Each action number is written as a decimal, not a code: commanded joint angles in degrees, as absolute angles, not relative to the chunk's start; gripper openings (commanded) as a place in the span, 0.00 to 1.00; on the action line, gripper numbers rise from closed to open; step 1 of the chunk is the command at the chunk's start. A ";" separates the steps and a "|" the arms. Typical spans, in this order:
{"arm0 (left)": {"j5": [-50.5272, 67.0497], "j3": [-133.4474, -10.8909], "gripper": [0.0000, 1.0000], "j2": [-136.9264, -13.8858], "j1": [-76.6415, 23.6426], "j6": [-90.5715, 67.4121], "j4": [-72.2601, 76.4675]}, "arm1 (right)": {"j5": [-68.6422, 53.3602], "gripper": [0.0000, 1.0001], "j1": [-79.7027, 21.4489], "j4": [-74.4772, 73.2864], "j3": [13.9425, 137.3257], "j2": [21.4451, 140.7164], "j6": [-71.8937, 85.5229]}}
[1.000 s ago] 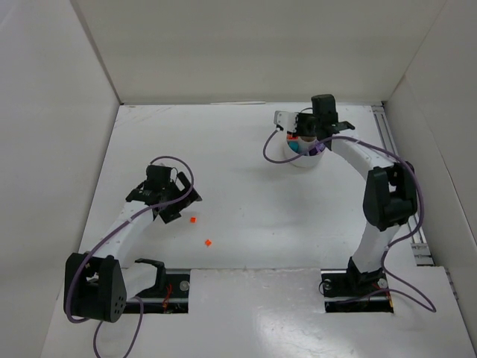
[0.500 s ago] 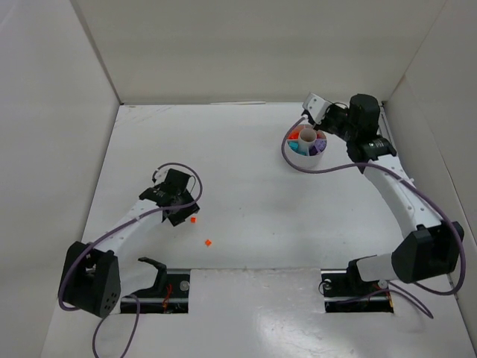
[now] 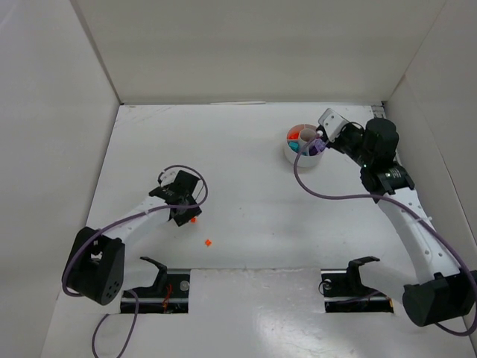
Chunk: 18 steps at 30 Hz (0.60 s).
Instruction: Sort the legos into containers by color
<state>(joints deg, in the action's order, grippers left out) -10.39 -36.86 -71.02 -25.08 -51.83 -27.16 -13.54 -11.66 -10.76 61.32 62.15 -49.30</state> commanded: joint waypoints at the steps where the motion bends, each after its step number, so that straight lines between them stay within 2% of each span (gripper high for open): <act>1: -12.48 -35.60 0.35 -71.98 -25.40 -52.65 -26.11 | -11.17 0.35 -11.60 -12.30 60.56 60.04 -47.90; 5: -12.48 -34.02 0.35 -72.51 -25.93 -52.65 -24.88 | -11.16 0.36 -11.60 -13.44 59.51 58.45 -47.90; 9: -12.48 -34.01 0.31 -73.56 -26.54 -52.65 -24.26 | -10.63 0.37 -11.60 -13.97 59.50 56.78 -47.37; 18: -11.78 -34.01 0.02 -75.41 -28.56 -52.12 -23.73 | -9.14 0.38 -11.60 -16.34 58.45 55.63 -46.32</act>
